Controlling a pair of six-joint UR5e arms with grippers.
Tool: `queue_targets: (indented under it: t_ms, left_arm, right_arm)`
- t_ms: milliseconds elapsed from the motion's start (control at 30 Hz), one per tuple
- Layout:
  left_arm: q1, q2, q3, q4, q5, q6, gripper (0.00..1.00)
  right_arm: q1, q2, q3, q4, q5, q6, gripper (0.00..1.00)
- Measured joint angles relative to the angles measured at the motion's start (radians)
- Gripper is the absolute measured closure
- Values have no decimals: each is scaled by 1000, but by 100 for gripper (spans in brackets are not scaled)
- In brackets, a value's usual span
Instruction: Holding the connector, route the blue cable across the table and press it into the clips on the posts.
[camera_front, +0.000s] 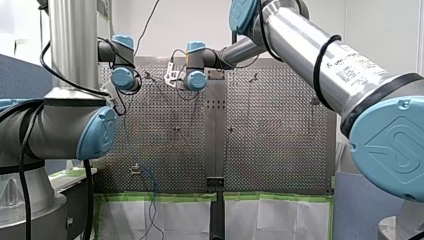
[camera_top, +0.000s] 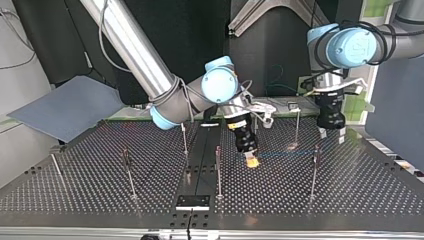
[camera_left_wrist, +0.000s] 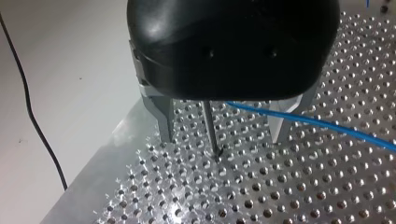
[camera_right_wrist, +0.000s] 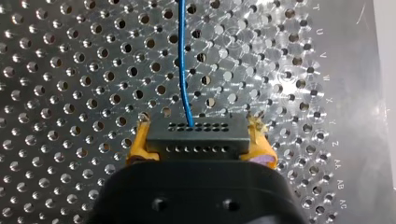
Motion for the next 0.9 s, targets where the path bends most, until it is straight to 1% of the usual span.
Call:
queue_targets:
  t_ms: [167, 333, 400, 567, 733, 900]
  left_arm:
    - [-4, 30, -16, -37, 0, 11, 0]
    - [-9, 69, -33, -44, 2, 13, 0]
    - [-14, 88, -36, -50, 6, 21, 0]
    - [-30, 115, -37, -67, 29, 62, 0]
    - [-48, 119, -34, -79, 47, 100, 0]
    - [-72, 119, -31, -84, 84, 144, 0]
  right_arm:
    - [-1, 0, 1, 1, 4, 0, 100]
    - [-3, 2, 1, 1, 7, 0, 100]
    - [-3, 2, 1, 1, 8, 0, 100]
    - [-3, 4, 1, 2, 8, 0, 100]
    - [-3, 4, 1, 2, 8, -1, 100]
    - [-3, 5, 1, 2, 8, -1, 100]
